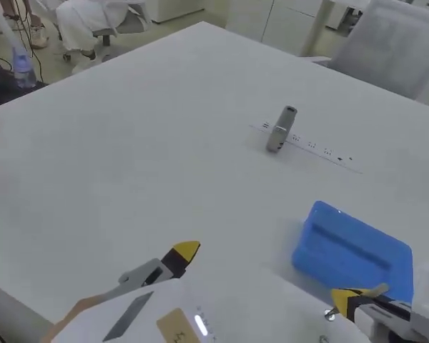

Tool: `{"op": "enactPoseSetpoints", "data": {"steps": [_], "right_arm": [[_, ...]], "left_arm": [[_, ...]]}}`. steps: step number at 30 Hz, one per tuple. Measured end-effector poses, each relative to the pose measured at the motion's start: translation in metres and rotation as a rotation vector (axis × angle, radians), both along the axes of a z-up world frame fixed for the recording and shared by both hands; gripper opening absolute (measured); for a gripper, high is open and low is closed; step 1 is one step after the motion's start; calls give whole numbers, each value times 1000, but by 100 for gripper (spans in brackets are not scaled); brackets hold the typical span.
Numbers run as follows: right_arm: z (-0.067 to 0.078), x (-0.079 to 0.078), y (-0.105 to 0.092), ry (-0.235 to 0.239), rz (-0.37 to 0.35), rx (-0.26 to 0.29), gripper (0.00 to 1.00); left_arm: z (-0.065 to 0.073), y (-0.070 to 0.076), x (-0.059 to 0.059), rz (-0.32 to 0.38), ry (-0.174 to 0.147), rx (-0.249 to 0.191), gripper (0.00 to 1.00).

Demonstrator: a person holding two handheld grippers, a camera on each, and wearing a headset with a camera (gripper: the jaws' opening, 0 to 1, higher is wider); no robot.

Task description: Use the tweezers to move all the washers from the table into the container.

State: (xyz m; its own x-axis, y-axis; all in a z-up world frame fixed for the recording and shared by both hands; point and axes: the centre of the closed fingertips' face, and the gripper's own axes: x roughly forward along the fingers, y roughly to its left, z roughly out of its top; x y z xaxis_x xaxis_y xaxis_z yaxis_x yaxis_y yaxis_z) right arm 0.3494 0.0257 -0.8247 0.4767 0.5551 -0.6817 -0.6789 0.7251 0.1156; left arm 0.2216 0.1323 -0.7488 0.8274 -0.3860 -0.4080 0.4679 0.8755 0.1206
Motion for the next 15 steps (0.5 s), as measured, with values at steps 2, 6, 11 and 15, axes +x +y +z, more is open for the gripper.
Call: {"op": "enactPoseSetpoints", "data": {"steps": [2,6,11,15], "right_arm": [[1,-2,0,0,0,-1,4],[1,-3,2,2,8,-5,4],[1,-5,5,1,17,-5,4],[-1,-5,6,6,25,-24,4]], "left_arm": [[0,0,0,1,1,-1,95],[-1,0,0,-2,4,1,95],[-2,0,0,0,6,2,95],[-3,-1,-1,-3,10,8,95]]}}
